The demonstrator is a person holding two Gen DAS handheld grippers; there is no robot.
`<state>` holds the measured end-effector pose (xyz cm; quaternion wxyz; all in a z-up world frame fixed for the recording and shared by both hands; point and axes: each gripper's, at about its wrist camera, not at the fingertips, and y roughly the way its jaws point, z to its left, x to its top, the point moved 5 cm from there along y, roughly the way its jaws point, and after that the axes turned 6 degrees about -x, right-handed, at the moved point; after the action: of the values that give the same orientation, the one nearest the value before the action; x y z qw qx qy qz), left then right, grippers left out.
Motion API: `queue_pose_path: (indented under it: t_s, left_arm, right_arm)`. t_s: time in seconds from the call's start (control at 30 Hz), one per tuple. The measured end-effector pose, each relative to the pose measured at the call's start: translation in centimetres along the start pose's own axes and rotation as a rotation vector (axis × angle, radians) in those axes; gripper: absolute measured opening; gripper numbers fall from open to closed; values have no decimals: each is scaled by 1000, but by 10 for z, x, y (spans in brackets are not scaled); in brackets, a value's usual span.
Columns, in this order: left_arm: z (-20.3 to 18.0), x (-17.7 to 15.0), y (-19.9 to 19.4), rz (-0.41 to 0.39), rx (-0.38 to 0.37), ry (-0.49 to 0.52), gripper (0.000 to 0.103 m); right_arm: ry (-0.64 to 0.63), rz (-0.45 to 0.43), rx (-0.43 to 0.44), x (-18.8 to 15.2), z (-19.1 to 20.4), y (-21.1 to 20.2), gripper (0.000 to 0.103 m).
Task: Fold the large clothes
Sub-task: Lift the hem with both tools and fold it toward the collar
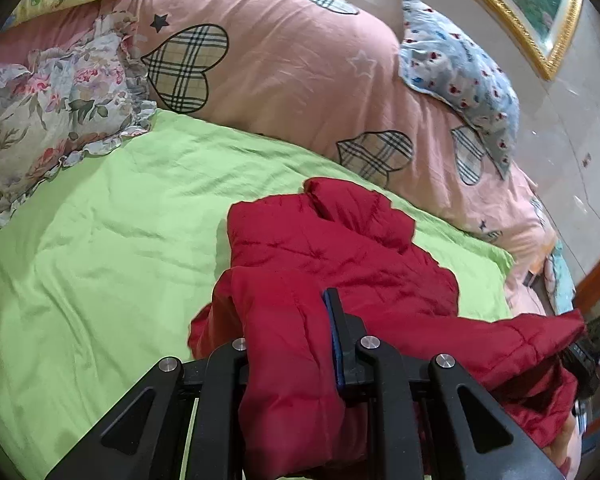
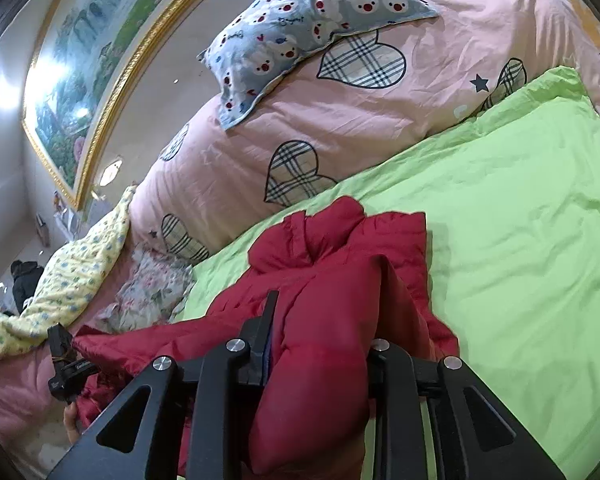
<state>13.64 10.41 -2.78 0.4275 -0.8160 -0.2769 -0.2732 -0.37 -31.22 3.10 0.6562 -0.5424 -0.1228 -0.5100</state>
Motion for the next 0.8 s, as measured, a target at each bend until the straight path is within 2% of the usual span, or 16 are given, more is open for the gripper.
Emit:
queue_pose_path:
  t_s: [0.33, 0.8]
  left_arm:
    - [6, 32, 62, -14, 85, -37, 19]
    - [32, 71, 182, 58, 177, -78, 20]
  right_arm:
    - [47, -21, -100, 30, -20, 57, 25]
    - [36, 15, -248, 51, -42, 142, 25]
